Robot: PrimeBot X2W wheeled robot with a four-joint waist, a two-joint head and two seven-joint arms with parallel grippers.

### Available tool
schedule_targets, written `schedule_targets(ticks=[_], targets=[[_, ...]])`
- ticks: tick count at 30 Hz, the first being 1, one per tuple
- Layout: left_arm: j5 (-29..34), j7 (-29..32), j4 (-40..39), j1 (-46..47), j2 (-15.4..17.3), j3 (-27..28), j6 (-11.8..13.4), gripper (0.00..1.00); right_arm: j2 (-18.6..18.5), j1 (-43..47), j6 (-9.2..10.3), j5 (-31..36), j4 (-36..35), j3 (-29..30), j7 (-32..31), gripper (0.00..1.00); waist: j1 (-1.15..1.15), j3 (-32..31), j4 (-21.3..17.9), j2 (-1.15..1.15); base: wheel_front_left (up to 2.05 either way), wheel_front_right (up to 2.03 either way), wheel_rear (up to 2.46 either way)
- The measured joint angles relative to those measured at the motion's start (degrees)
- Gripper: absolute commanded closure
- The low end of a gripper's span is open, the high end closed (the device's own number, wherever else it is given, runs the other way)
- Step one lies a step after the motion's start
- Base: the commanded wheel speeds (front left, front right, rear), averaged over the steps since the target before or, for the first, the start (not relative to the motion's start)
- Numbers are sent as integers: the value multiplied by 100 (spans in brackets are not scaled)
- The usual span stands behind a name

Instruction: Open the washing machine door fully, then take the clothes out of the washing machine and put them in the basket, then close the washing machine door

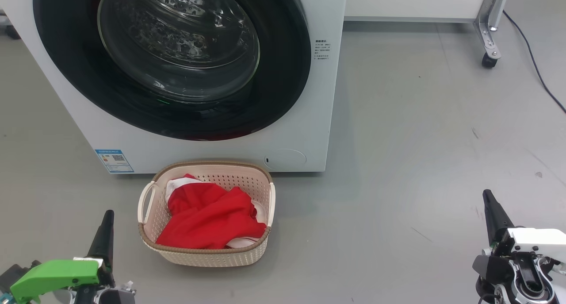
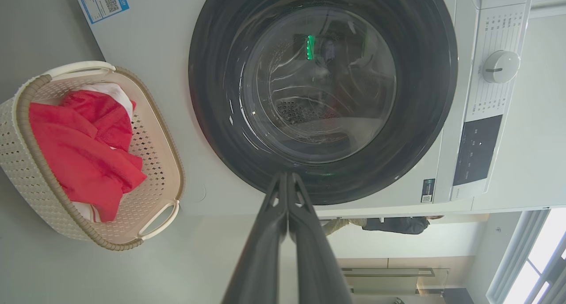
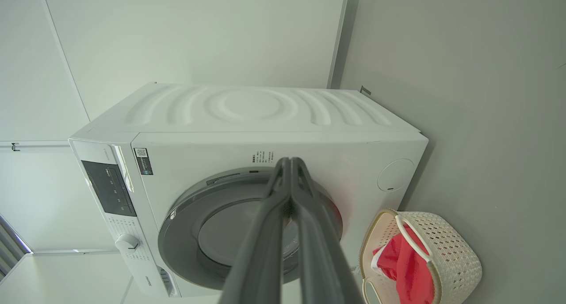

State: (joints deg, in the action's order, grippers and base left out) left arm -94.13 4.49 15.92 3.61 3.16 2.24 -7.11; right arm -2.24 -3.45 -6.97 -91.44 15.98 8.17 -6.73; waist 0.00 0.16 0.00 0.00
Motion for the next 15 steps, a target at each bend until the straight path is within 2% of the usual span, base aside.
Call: schedule_targets(ticks=[15], targets=[[0, 0, -3, 0, -1, 10, 0, 100, 0, 0, 0, -23, 0, -4, 0, 100, 0, 0, 0, 0, 0, 0, 0]])
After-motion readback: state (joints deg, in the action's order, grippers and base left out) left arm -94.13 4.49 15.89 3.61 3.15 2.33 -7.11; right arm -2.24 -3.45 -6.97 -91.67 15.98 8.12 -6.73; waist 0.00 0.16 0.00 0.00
